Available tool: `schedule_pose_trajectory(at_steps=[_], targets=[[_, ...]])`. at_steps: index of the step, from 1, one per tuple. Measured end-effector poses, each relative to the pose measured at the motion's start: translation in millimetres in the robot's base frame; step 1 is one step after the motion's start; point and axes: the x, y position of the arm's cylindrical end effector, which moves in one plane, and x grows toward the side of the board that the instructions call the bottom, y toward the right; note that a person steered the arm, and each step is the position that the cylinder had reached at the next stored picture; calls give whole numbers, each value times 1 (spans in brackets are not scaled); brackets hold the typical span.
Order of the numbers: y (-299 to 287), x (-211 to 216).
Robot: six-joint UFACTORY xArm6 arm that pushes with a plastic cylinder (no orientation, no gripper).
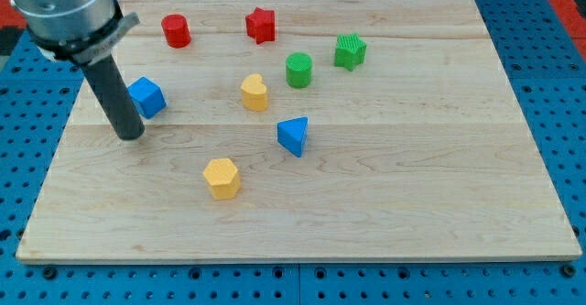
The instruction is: Place the blue cube below the red circle
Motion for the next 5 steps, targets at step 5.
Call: schedule_pose_trajectory(at_steps=[5], targets=[[4,-88]])
